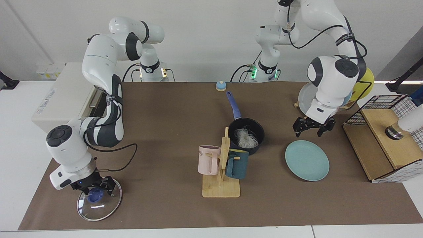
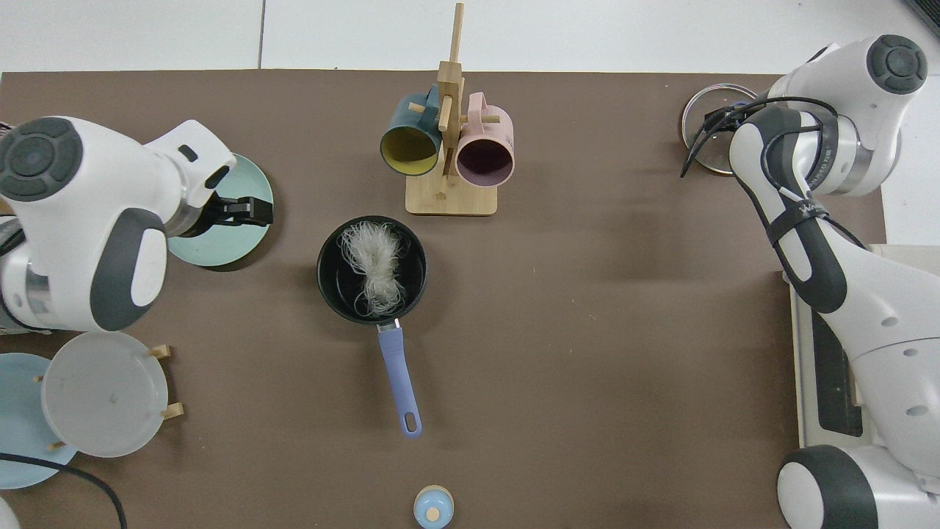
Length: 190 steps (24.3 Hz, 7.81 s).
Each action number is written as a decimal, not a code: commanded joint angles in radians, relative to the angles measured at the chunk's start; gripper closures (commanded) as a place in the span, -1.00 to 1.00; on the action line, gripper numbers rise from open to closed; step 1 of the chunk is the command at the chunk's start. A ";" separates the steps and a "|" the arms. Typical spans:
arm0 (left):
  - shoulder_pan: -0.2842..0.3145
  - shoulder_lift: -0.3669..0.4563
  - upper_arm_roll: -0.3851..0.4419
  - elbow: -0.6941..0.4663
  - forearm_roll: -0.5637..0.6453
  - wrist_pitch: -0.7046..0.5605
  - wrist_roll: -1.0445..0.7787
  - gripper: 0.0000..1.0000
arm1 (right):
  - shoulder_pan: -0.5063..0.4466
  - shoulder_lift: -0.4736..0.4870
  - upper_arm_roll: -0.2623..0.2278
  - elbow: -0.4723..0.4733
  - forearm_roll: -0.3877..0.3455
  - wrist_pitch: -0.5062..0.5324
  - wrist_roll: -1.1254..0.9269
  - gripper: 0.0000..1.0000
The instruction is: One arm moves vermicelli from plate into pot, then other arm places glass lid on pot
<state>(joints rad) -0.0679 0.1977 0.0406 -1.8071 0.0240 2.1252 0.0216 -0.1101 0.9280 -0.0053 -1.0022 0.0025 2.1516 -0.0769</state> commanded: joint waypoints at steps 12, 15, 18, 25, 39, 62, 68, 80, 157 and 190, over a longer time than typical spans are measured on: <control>-0.012 -0.092 0.064 0.192 0.019 -0.344 0.081 -1.00 | -0.017 0.017 0.004 0.011 -0.001 0.060 -0.102 1.00; -0.012 -0.144 0.064 0.190 0.017 -0.389 0.075 -1.00 | -0.017 0.003 0.005 0.011 0.004 0.039 -0.113 1.00; -0.010 -0.181 0.059 0.170 0.005 -0.445 0.020 -1.00 | -0.005 -0.037 0.005 0.011 0.008 -0.005 -0.112 1.00; -0.023 -0.192 0.048 0.150 0.002 -0.444 -0.006 -1.00 | 0.046 -0.274 0.007 -0.137 0.013 -0.171 -0.103 1.00; -0.023 -0.192 0.051 0.152 -0.019 -0.441 -0.022 -1.00 | 0.312 -0.678 0.002 -0.480 -0.031 -0.332 0.323 1.00; 0.030 -0.190 0.004 0.149 -0.021 -0.439 -0.019 -1.00 | 0.814 -0.484 -0.005 -0.225 -0.093 -0.331 0.927 1.00; 0.022 -0.188 0.004 0.150 -0.021 -0.452 -0.026 -1.00 | 0.836 -0.276 -0.025 -0.021 -0.108 -0.305 0.936 1.00; 0.020 -0.185 0.005 0.163 -0.015 -0.455 -0.019 -1.00 | 0.866 -0.144 -0.048 0.031 -0.148 -0.141 0.919 1.00; 0.022 -0.190 0.004 0.158 -0.019 -0.461 -0.015 -1.00 | 0.465 -0.994 -0.048 -0.720 -0.102 -0.509 0.540 -0.97; 0.020 -0.190 0.004 0.157 -0.019 -0.465 -0.015 -1.00 | 0.221 -0.988 -0.053 -0.777 -0.010 -0.440 0.338 -0.98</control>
<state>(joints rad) -0.0556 0.0233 0.0512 -1.6391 0.0137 1.6736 0.0066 0.1329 -0.0617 -0.0677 -1.7613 -0.0310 1.7200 0.2955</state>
